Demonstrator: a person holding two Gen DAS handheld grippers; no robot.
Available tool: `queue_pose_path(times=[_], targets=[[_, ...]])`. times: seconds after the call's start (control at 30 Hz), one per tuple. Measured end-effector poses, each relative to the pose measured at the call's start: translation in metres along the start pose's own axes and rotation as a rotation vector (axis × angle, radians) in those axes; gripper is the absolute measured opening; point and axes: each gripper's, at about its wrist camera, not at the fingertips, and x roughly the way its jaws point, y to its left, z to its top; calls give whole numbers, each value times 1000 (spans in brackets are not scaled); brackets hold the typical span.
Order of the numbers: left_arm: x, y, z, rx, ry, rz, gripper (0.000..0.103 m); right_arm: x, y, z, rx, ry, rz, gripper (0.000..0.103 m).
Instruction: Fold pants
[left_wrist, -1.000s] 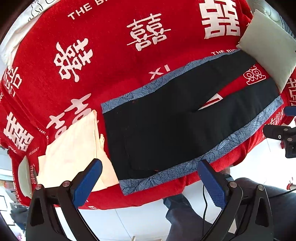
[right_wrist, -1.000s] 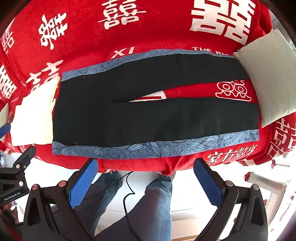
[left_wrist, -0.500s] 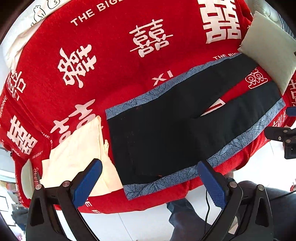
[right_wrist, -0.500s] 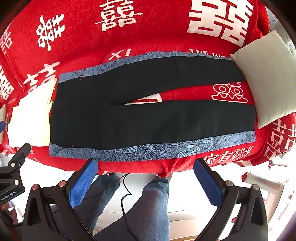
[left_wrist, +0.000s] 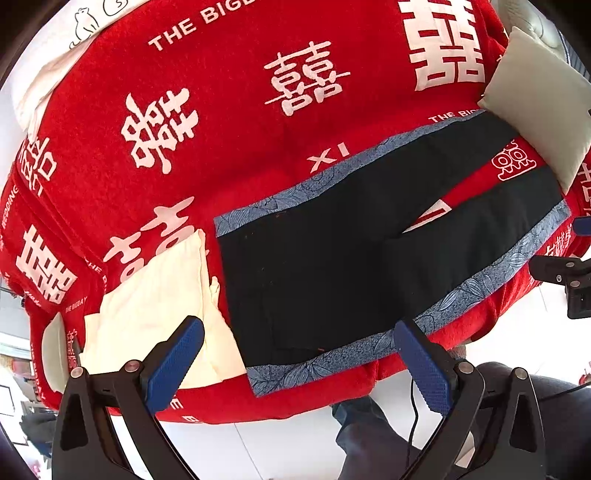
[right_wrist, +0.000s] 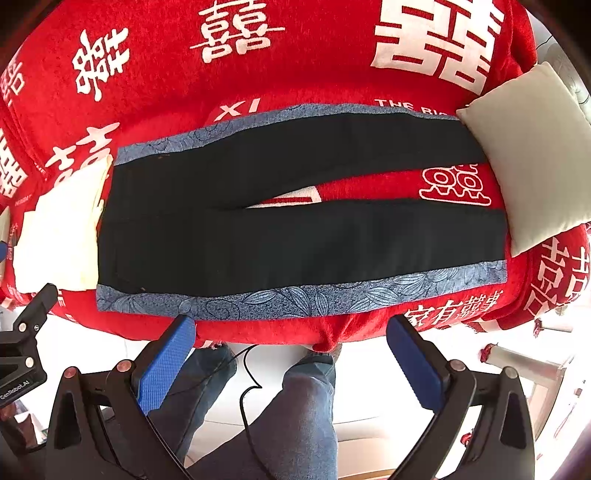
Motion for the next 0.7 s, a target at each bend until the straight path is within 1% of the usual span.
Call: queue_pose_path(times=[0.27,0.47,0.7], targets=[[1,0,-2,-13,7,2,103,1,4,1,-22,5,-3,103],[1,-1,-2,-10,5,10,103,1,-1,1,-10,5,2,103],[2,3,-3,-29,14,32,103,4,-4,4,3,13,25,103]])
